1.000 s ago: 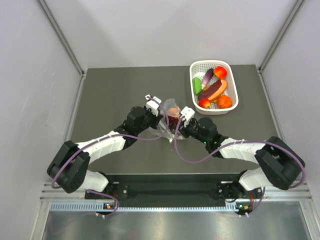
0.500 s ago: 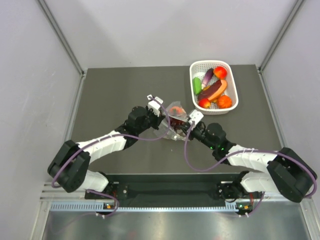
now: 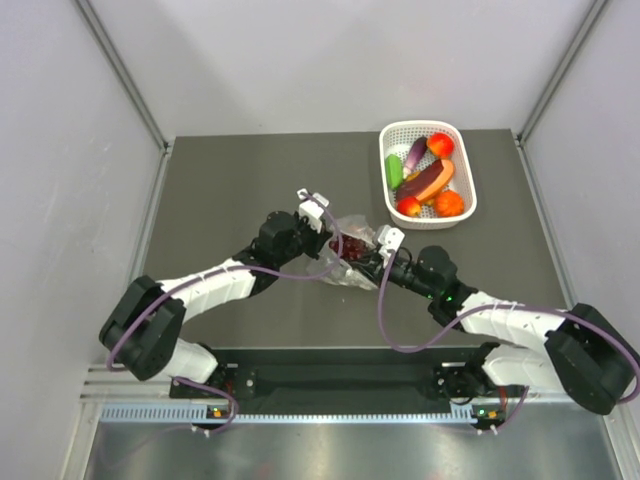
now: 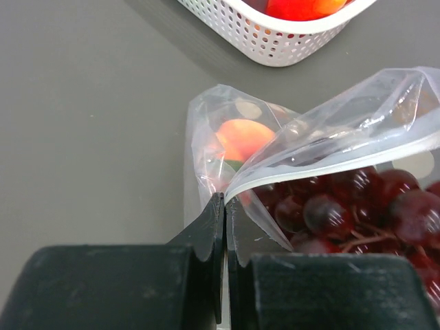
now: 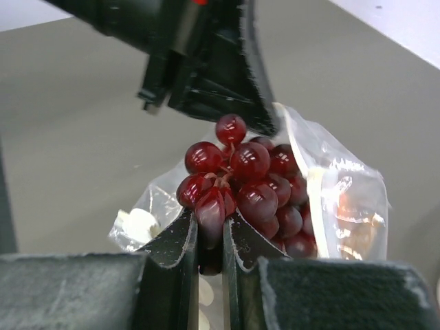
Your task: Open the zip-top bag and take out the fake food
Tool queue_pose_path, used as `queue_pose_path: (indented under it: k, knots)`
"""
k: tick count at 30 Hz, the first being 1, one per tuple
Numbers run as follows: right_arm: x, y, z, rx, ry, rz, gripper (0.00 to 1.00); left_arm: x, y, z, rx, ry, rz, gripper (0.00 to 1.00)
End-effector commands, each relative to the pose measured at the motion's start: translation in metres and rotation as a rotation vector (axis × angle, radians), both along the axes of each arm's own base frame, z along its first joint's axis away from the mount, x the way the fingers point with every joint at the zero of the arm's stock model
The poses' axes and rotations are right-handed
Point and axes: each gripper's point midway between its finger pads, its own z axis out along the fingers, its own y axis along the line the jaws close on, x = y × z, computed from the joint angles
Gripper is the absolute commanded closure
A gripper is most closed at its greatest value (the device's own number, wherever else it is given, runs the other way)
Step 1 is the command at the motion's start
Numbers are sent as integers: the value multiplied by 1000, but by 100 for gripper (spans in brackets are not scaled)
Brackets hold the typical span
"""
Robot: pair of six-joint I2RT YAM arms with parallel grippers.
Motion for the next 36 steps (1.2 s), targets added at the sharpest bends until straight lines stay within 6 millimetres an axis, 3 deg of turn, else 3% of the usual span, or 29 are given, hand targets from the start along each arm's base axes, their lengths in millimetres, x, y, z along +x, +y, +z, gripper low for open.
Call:
queue_pose_path:
  k: [1,13,21,30,36]
  knots:
    - [-23,18,55,109,-122,161,100,14,-3,16,-25,-40,15,100]
    - [-20,-28,96,257,-263,-49,100,21,-8,8,-8,-22,13,100]
    - [-12,-41,123,373,-321,-137,100,17,-12,7,-10,-22,-19,100]
    - [28,-24,151,409,-316,-213,100,14,-15,7,-15,-19,-44,100]
    - [67,-34,165,421,-274,-348,100,14,-12,6,6,-38,-46,100]
